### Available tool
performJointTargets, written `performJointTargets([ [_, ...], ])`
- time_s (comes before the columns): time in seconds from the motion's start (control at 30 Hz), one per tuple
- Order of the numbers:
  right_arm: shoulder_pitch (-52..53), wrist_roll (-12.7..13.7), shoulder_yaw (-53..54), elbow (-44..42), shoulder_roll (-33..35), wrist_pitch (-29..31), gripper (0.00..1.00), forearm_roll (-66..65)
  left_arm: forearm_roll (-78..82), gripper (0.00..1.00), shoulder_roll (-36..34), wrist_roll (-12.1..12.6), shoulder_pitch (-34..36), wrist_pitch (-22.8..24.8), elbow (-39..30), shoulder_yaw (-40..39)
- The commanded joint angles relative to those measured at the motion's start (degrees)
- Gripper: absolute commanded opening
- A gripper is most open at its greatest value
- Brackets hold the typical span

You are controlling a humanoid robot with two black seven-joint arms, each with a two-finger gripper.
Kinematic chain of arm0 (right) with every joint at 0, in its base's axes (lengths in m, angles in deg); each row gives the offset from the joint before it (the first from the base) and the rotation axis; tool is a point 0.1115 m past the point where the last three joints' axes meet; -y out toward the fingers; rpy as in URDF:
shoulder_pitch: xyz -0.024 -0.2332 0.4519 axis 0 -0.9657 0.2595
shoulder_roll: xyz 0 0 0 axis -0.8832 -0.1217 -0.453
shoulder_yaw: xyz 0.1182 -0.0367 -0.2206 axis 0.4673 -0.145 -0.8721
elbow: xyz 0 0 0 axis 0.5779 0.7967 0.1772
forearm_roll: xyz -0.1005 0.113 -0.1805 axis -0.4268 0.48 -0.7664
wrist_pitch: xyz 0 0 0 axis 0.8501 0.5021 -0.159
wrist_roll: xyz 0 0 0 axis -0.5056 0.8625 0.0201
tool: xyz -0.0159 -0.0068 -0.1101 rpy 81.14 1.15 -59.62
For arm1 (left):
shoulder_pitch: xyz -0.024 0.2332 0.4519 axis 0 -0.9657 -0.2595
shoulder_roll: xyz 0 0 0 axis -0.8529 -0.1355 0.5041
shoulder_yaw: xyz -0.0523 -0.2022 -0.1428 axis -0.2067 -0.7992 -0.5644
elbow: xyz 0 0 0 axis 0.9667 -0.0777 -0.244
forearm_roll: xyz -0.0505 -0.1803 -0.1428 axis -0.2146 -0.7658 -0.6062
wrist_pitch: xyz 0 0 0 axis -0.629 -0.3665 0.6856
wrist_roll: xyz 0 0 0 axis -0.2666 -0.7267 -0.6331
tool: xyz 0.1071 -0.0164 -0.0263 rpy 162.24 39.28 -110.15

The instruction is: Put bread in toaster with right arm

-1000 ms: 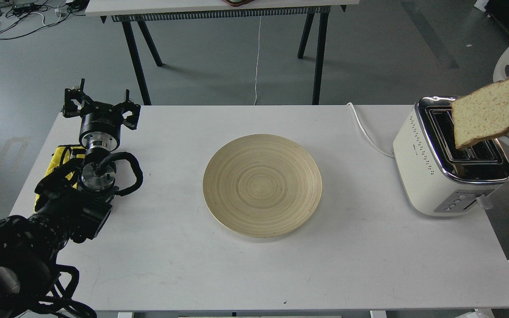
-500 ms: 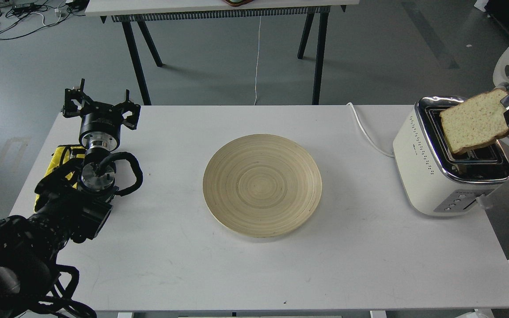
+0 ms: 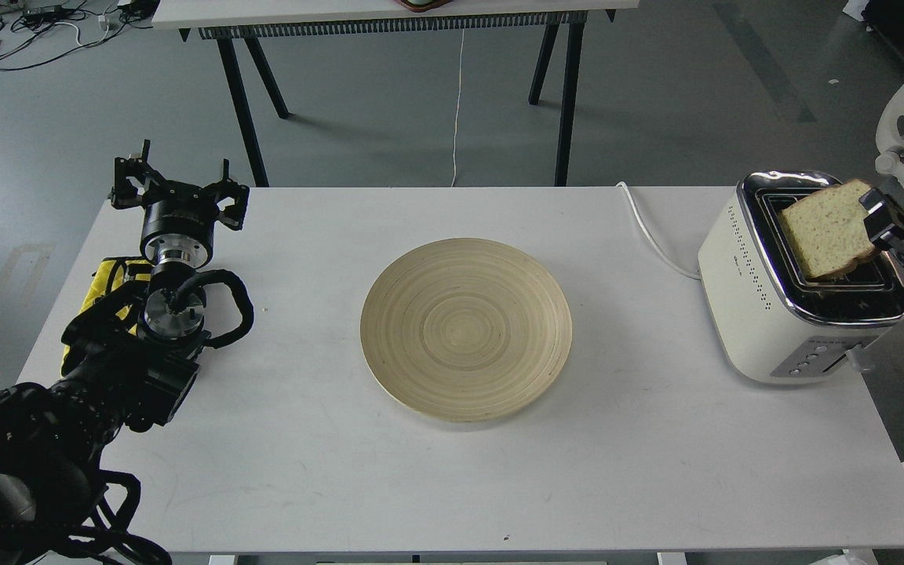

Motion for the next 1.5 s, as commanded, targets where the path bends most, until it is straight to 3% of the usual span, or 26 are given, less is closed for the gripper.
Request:
performJointTargets([
  [0.0, 0.11, -0.01, 0.0, -1.36, -2.14, 0.01, 0.37, 0.0, 0.0, 1.0, 0.0, 0.01, 0.0, 0.0, -0.01, 0.0],
  [0.17, 0.64, -0.01, 0.27, -1.36, -3.2, 0.01, 0.58, 0.18, 0.0, 1.0, 0.0, 0.01, 0.0, 0.0, -0.01, 0.0],
  [0.4, 1.78, -0.01, 1.84, 0.65, -2.42, 0.01, 0.75, 0.71, 0.0, 1.0, 0.0, -0.08, 0.0, 0.0, -0.01, 0.09],
  [0.5, 1.78, 0.08, 4.74, 2.85, -1.72, 0.01, 0.95, 0.79, 0.0, 1.0, 0.0, 0.01, 0.0, 0.0, -0.01, 0.0],
  [0.53, 1.78, 0.43, 5.79, 3.81, -0.93, 0.01, 0.97, 0.88, 0.0, 1.0, 0.0, 0.01, 0.0, 0.0, -0.01, 0.08],
  [0.77, 1.69, 1.93, 10.55, 14.09, 0.22, 0.23, 0.97, 10.0, 0.0, 1.0, 0.0, 0.01, 0.0, 0.0, -0.01, 0.08],
  [0.97, 1.43, 1.84, 14.15, 19.2, -3.19, 5.06, 0.97, 20.2, 0.0, 1.0, 0.0, 0.01, 0.0, 0.0, -0.01, 0.0],
  [1.17, 1.17, 1.23, 16.44, 16.14, -14.97, 14.98, 0.97, 30.4, 0.0, 1.0, 0.0, 0.01, 0.0, 0.0, 0.08, 0.0],
  [1.47, 0.46, -0.71, 21.97, 3.66, -31.14, 29.31, 0.97, 36.55, 0.0, 1.0, 0.0, 0.01, 0.0, 0.0, 0.08, 0.09],
])
